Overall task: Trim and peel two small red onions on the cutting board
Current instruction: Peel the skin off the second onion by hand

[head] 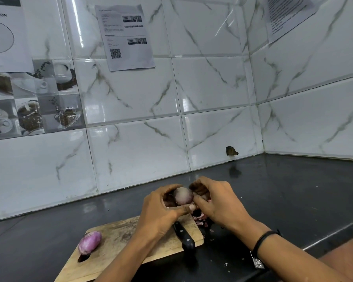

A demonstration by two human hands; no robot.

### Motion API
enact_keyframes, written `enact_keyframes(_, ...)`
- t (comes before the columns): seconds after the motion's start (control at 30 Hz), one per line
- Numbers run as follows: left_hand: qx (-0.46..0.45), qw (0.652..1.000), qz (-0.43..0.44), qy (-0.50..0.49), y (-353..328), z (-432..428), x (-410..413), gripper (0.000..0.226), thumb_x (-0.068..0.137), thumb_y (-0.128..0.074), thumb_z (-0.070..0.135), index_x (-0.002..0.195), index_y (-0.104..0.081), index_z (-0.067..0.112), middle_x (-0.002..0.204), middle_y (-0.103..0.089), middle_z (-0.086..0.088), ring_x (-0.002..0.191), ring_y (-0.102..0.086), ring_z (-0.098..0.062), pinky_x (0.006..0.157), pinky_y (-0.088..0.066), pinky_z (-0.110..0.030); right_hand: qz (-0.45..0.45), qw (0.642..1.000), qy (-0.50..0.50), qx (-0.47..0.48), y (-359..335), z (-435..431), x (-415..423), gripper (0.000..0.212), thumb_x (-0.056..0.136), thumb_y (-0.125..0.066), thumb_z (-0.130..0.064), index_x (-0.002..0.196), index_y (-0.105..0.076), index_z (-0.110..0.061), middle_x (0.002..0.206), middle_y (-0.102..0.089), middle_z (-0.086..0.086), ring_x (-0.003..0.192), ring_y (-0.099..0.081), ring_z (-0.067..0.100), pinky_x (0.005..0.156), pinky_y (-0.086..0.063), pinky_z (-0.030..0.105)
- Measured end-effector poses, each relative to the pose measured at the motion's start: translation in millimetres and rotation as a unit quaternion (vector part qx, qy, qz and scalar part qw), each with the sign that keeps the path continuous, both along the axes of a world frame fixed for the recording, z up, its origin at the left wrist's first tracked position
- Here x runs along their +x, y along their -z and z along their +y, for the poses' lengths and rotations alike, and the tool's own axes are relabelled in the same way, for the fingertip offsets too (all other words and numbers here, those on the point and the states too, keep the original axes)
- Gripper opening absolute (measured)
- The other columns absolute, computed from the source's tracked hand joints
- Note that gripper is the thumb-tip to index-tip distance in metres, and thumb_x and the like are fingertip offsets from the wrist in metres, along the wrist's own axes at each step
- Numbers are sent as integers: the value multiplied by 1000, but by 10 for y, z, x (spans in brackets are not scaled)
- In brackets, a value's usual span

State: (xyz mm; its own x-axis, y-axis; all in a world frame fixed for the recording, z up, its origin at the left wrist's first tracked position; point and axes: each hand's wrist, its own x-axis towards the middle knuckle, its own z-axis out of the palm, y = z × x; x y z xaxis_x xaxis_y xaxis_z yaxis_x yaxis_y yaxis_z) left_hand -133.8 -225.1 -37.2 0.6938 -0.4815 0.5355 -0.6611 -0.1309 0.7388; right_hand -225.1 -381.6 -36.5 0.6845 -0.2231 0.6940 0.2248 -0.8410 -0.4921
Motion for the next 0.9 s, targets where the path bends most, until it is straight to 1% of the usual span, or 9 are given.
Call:
enact_keyframes(0.1,0,1000,2,4,7,-8,8,62,56,-98,30,112,-71,32,99,-76,14,89,-69,7,72,-51,-7,-13,1000,-2,0,11,18,-12,22,95,-61,-12,115,-69,-13,97,-71,-7,85,-63,-4,74,-47,5)
enact_keyframes(0.17,3,1000,0,6,9,-13,8,62,56,-98,31,111,-71,35,100,-76,16,92,-69,6,77,-53,-11,-26,1000,-3,5,4,32,-26,18,97,-59,-16,110,-70,-13,93,-71,-8,82,-64,-3,71,-47,7)
enact_keyframes(0.27,0,1000,4,9,6,-12,-3,60,57,-97,29,109,-69,37,99,-75,19,92,-68,9,73,-51,-7,-36,999,-13,17,-14,54,-44,15,99,-57,-19,106,-71,-15,87,-70,-10,81,-64,-4,67,-47,9)
enact_keyframes(0.4,-1,1000,1,9,4,-14,3,61,59,-97,21,111,-69,36,101,-74,19,92,-66,11,71,-49,-4,-42,999,-23,23,-18,62,-47,16,99,-58,-23,105,-71,-15,90,-71,-11,84,-65,-1,72,-54,16)
enact_keyframes(0.5,-3,1000,0,9,13,-21,21,62,59,-97,20,112,-68,38,102,-74,20,96,-67,9,74,-50,-7,-46,998,-21,23,-16,54,-38,16,98,-59,-27,105,-71,-19,90,-71,-13,86,-65,-2,76,-55,19)
enact_keyframes(0.67,-6,1000,-3,11,12,-17,9,63,56,-96,35,112,-68,42,105,-72,22,99,-65,9,81,-51,-13,-49,998,-18,26,-15,57,-35,19,97,-58,-39,101,-70,-24,88,-72,-15,85,-67,0,75,-58,25)
enact_keyframes(0.77,-10,1000,-7,9,-2,-18,-19,70,47,-91,51,112,-67,42,104,-72,22,97,-64,11,81,-51,-14,-53,998,-14,23,-17,44,-35,22,98,-59,-40,103,-72,-23,87,-72,-15,84,-67,-1,73,-57,22)
enact_keyframes(0.83,-15,1000,-7,10,-5,-19,-29,72,46,-90,51,113,-68,40,104,-73,20,96,-65,11,80,-52,-13,-55,998,-13,14,-17,42,-24,22,98,-61,-36,105,-73,-19,87,-72,-13,82,-67,-1,72,-55,18)
enact_keyframes(0.9,-14,1000,-5,8,-4,-15,-22,70,48,-93,44,114,-70,35,103,-74,17,95,-67,8,81,-54,-14,-48,999,-8,-1,-16,41,0,23,98,-62,-32,111,-71,-15,90,-73,-9,80,-67,0,70,-51,11)
